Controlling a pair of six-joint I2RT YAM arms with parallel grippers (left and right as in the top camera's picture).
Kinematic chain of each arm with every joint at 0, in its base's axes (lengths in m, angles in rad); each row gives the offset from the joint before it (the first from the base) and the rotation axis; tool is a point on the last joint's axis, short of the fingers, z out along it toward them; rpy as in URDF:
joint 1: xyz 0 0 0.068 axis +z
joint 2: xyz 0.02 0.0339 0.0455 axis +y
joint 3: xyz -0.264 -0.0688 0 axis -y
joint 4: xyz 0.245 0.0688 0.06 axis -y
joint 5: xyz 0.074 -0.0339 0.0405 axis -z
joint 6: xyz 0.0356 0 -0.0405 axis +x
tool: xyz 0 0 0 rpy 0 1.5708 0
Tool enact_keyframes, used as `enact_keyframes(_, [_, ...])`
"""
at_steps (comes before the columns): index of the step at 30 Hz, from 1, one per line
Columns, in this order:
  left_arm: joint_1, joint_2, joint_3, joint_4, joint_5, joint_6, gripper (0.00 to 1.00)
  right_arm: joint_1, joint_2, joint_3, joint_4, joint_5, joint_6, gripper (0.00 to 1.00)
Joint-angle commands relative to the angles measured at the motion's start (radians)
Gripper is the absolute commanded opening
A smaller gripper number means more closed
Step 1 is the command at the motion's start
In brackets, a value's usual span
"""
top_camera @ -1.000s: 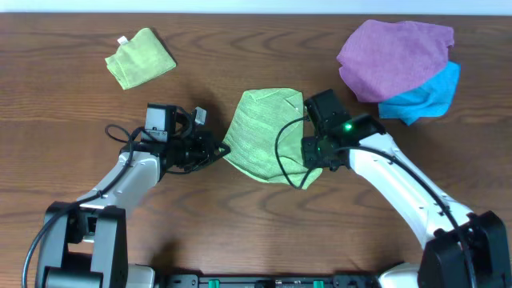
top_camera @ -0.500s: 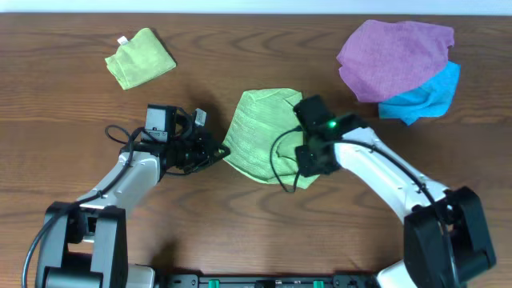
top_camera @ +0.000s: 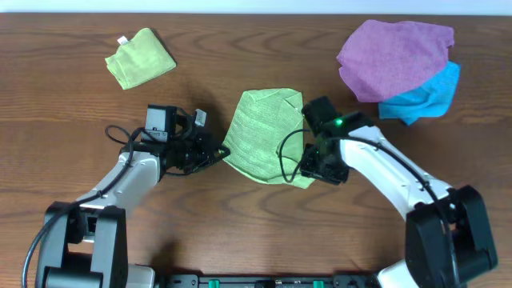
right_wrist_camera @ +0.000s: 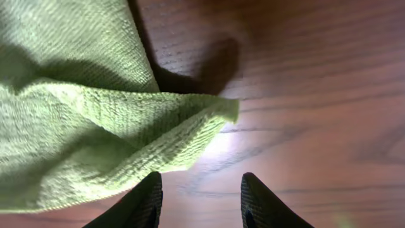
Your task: Fold the cloth
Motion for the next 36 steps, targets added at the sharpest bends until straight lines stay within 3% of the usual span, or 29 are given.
enact_keyframes(1, [0.003,-0.011,0.01,-0.005,-0.003,0.026,0.06,-0.004,0.0,-0.033,0.035,-0.046,0.146,0.39])
enact_keyframes(21, [0.003,-0.011,0.01,-0.005,-0.003,0.025,0.06,-0.003,0.001,-0.073,0.138,0.013,0.262,0.35])
enact_keyframes(36, [0.003,-0.011,0.01,-0.004,-0.003,0.026,0.06,-0.003,0.06,-0.073,0.181,0.019,0.263,0.35])
